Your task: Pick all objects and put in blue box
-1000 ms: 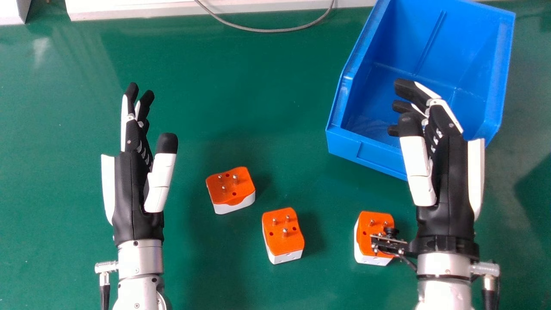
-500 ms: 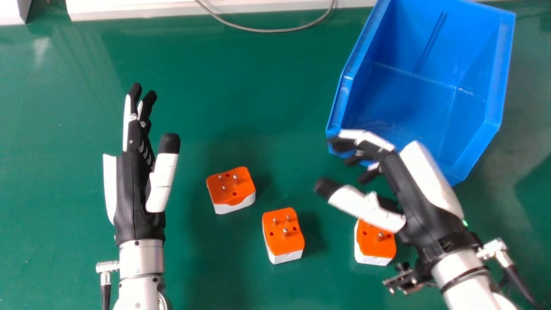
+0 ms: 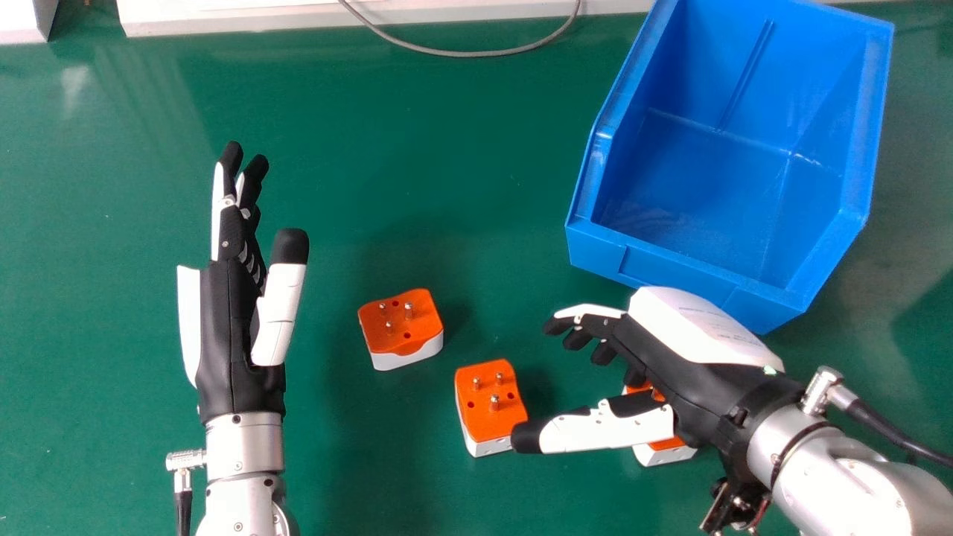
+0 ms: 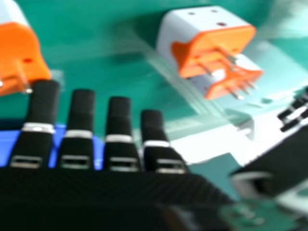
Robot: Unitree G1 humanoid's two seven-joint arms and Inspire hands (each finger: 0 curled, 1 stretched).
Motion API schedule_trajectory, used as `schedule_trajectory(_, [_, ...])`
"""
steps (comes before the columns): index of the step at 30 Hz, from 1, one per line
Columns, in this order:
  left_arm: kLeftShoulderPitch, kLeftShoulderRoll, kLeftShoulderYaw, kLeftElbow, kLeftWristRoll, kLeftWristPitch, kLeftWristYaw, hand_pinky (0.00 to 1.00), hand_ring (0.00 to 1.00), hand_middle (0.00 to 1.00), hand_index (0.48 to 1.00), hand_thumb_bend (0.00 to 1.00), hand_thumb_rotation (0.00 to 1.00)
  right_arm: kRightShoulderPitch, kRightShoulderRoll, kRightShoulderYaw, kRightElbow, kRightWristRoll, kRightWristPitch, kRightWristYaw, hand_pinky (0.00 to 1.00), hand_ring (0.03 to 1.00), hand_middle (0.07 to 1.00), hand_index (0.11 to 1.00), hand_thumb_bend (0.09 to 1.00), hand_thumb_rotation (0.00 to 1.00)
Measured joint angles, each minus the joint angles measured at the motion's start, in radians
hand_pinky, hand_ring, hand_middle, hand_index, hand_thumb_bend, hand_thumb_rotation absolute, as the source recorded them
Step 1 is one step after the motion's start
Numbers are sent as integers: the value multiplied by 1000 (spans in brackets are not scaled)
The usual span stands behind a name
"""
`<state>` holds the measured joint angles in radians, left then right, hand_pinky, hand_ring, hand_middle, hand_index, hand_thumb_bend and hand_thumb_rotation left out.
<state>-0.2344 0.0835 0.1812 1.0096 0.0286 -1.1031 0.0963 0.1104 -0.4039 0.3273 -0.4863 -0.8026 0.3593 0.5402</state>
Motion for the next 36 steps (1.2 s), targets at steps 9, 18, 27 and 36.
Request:
schedule_trajectory(9, [0, 0, 0, 1, 1, 0, 0, 1000, 971, 945, 963, 879, 894, -3, 6, 13, -24, -34, 48, 31, 672, 792, 841, 868, 814, 547])
schedule_trajectory(18, [0, 0, 0, 1, -3, 0, -6, 1000, 976, 946, 962, 865, 889, 26, 3, -19, -3, 101, -51, -11, 646, 770, 823, 855, 812, 508])
schedule_trajectory(27, [0, -1, 0, 1, -8, 0, -11, 1000, 978, 947, 964, 872, 886, 94, 16, -121, 27, 348, -296, -151, 608, 737, 788, 811, 805, 444])
schedule_trajectory(36, [6, -4, 0, 0, -17, 0, -24, 1000, 982, 950, 967, 869, 878, 119, 28, -176, 94, 560, -521, -184, 554, 690, 751, 784, 805, 399])
